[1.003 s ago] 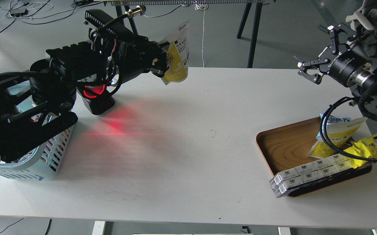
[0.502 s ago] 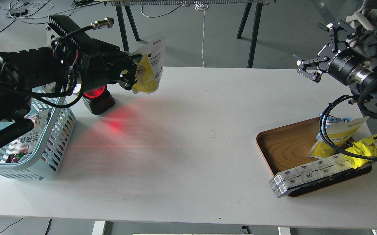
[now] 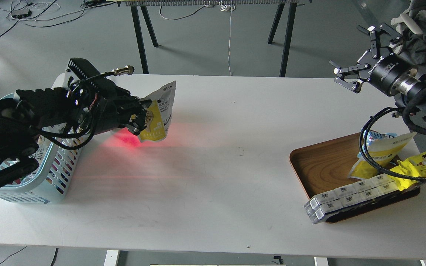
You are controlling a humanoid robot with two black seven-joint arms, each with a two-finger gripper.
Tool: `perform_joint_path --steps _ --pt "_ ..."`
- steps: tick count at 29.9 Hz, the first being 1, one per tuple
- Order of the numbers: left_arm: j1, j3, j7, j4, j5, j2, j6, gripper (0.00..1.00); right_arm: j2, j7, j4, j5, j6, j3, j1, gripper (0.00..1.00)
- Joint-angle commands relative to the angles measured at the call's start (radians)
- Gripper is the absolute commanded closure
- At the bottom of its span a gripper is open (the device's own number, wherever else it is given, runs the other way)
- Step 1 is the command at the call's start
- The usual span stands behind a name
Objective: Scan snack and place in basket
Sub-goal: 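Hold the yellow packet in front of the barcode scanner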
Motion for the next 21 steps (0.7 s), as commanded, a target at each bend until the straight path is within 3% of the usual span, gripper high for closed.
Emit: perform_joint_path --steps 1,21 --pt "0.0 0.015 0.0 0.0 0.0 0.01 0.0 0.99 0.0 0.0 0.0 0.0 0.0 -0.001 -0.002 0.0" --pt "-0.046 0.009 -0.024 -0.005 -0.002 0.061 0.0 0.99 0.0 0.0 0.001 0.0 -0.008 -0.02 0.0 0.0"
